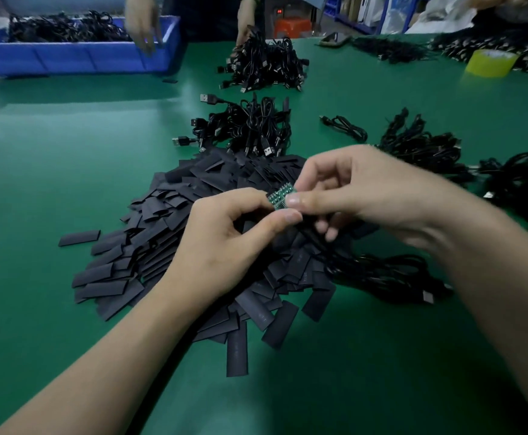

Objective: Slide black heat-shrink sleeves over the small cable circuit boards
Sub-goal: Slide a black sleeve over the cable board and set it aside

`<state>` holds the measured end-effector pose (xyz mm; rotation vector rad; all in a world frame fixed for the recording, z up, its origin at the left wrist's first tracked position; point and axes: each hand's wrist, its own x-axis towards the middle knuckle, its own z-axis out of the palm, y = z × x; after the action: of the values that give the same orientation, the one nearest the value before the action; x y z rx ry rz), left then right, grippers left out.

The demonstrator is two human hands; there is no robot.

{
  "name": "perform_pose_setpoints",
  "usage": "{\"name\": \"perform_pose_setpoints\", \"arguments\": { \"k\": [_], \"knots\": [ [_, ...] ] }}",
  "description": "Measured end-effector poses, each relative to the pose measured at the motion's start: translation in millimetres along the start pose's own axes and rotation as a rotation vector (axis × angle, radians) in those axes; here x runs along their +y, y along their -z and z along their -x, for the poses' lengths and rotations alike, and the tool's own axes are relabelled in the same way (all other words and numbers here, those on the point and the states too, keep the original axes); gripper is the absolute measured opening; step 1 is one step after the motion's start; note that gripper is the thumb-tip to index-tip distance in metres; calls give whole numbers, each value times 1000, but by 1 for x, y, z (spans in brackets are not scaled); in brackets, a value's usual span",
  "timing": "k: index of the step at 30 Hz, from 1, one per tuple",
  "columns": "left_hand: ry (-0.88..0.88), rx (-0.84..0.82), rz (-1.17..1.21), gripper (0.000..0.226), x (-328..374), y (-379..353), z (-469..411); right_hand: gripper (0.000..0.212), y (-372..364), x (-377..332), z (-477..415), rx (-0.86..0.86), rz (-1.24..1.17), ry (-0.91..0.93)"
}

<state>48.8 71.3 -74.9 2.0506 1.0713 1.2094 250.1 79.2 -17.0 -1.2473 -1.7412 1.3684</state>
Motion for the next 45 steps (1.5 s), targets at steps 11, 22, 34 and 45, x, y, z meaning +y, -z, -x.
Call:
{"name": "perform_pose_setpoints", "arguments": {
  "k": [11, 22, 34, 45],
  "knots": [
    [108, -46, 194, 24, -5, 6, -3, 9, -15, 18, -4, 162, 52, 229],
    [112, -158, 356, 28, 1, 6, -3, 11, -14, 29, -5, 2, -233, 171],
    [121, -92, 262, 28, -4, 5, -2, 12, 44, 21, 7, 146, -123, -51],
    [108, 37, 316, 10, 0, 1, -2, 35, 76, 38, 7, 716, 1029, -101]
  ]
}}
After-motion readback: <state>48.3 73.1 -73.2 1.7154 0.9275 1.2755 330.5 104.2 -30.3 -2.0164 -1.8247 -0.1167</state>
